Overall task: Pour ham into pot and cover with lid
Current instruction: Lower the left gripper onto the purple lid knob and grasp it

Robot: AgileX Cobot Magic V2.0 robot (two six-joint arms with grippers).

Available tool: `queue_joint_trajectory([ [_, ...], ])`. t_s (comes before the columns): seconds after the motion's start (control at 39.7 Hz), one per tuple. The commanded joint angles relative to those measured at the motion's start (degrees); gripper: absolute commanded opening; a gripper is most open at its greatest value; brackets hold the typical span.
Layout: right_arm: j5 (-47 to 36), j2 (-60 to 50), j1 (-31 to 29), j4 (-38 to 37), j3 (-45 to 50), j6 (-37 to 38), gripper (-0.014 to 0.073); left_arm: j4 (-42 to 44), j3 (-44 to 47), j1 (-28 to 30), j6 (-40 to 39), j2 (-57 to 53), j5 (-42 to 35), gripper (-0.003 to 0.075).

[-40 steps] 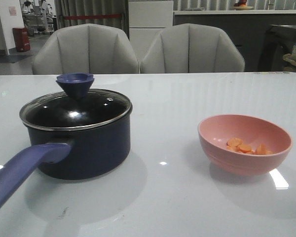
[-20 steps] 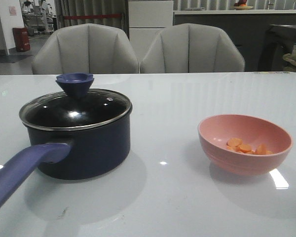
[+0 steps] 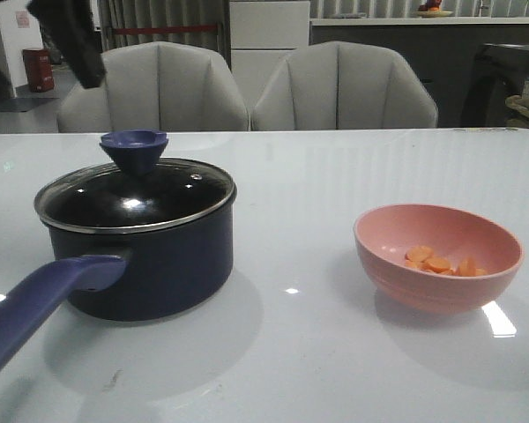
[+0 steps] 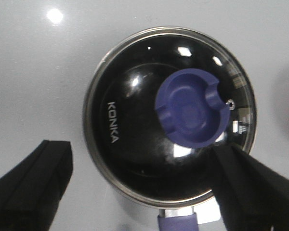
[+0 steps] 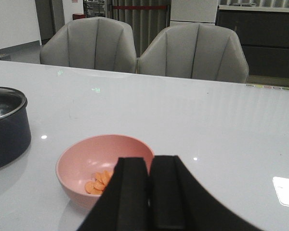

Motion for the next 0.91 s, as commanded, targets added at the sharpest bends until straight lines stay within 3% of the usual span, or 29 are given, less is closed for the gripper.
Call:
queue_joint_trajectory([
  [0.0,-4.9,-1.1,-0.4,-0.5,0.6,0.2,0.0137,1.0,-5.1,-2.5,-4.4,2.0,-1.3,0.0606],
  [0.4,-4.9,-1.1,-0.4,-0.5,0.6,0.2,0.0137,5.8,-18.8,-5.5,-14.2,14.6,7.0,0.0606],
  [0.88,-4.9,-1.2,-0.4,-0.5,0.6,0.2,0.0137,2.9,-22.5,-5.5,-17.0,22.4,13.6,0.0606],
])
